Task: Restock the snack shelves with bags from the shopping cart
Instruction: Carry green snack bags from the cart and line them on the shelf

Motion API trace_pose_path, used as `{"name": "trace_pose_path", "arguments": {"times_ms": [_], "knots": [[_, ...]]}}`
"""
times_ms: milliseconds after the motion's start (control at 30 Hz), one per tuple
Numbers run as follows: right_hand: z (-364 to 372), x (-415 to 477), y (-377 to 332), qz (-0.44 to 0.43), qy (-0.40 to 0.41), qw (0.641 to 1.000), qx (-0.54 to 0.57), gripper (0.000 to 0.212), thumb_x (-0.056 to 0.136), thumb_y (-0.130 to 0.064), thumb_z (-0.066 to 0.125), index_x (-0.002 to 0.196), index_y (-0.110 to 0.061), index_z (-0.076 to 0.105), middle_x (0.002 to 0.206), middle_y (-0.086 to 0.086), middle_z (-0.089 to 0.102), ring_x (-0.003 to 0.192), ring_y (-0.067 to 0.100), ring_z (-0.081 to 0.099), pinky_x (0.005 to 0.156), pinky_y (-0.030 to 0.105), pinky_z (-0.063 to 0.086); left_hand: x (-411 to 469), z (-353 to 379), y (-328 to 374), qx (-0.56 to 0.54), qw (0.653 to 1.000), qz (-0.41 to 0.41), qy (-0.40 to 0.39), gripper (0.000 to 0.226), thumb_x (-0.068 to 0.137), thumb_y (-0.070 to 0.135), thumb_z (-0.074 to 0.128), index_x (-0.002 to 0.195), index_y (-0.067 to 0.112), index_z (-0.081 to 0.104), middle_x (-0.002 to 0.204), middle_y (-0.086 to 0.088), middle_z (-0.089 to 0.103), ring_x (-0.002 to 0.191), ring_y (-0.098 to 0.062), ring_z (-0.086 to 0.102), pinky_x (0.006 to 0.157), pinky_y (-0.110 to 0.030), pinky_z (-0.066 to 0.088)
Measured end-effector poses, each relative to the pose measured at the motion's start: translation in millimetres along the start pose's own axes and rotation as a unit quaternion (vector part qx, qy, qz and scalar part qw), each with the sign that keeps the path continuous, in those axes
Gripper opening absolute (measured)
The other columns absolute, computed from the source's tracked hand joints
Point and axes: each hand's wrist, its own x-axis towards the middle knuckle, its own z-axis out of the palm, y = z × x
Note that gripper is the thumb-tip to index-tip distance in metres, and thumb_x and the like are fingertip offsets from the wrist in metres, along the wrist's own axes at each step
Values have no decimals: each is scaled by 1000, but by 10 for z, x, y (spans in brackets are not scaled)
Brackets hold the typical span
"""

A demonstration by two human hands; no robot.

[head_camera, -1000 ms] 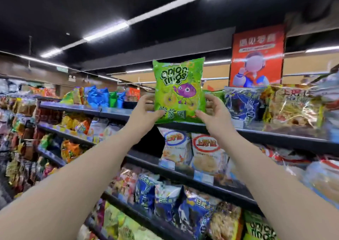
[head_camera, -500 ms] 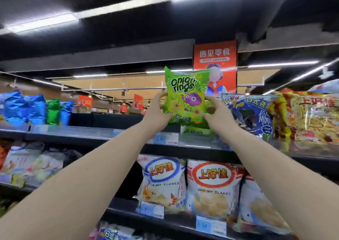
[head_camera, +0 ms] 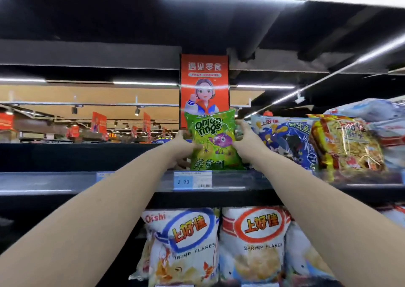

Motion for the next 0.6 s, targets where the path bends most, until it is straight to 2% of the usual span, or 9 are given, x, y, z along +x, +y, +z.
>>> {"name": "trace_pose_path", "arguments": {"times_ms": [67,133,233,333,367,467,500,600], "knots": [[-29,-13,-10,-4,-5,1000,-21,63,96,-3,46,148,-36,32,124,7,55,73,23,61,53,31,56,31,33,24,11,1000,-15,-14,53,95,28,64,133,29,26,87,-11,64,63,-23,62,48,-30,51],[-69,-16,-23,16,-17,998,-55,56,98,-10,48,148,-33,36,128,8,54,88,28,61,73,45,59,49,57,79,30,999,-21,-25,64,95,27,63,144,28,22,93,-13,65,62,-23,61,41,-27,50],[-134,9,2,31,-35,996,-80,55,98,-13,50,148,-29,37,139,6,47,92,26,55,73,43,59,91,108,144,54,997,-33,-43,65,95,29,64,145,27,21,109,-17,66,69,-24,62,50,-35,52],[-150,21,60,32,-41,994,-100,56,98,-13,51,149,-28,35,122,2,50,87,22,57,70,38,60,155,194,130,96,995,-15,-36,69,93,34,65,145,23,21,122,-18,62,93,-30,64,79,-47,56],[-142,22,74,29,-39,992,-114,56,98,-14,51,150,-27,34,123,1,51,84,20,58,67,35,59,169,221,115,114,993,-8,-29,70,93,35,65,146,22,21,123,-18,61,98,-31,64,83,-47,55],[-110,33,95,5,-30,985,-170,56,98,-16,50,151,-25,33,139,4,50,73,14,57,56,25,53,184,272,74,143,990,2,-13,65,94,40,61,143,20,24,121,-17,62,90,-27,64,64,-37,52],[-106,32,91,-5,-22,983,-184,56,98,-16,51,150,-23,33,141,5,50,73,14,58,54,22,49,188,271,67,148,989,5,-7,65,93,41,62,142,18,25,121,-16,61,93,-28,64,63,-35,51],[-104,1,90,-43,29,980,-192,56,94,-15,57,147,-18,38,142,8,49,107,23,58,71,25,44,161,239,60,183,982,30,38,69,87,44,70,137,11,34,124,-14,58,106,-31,62,72,-38,52]]}}
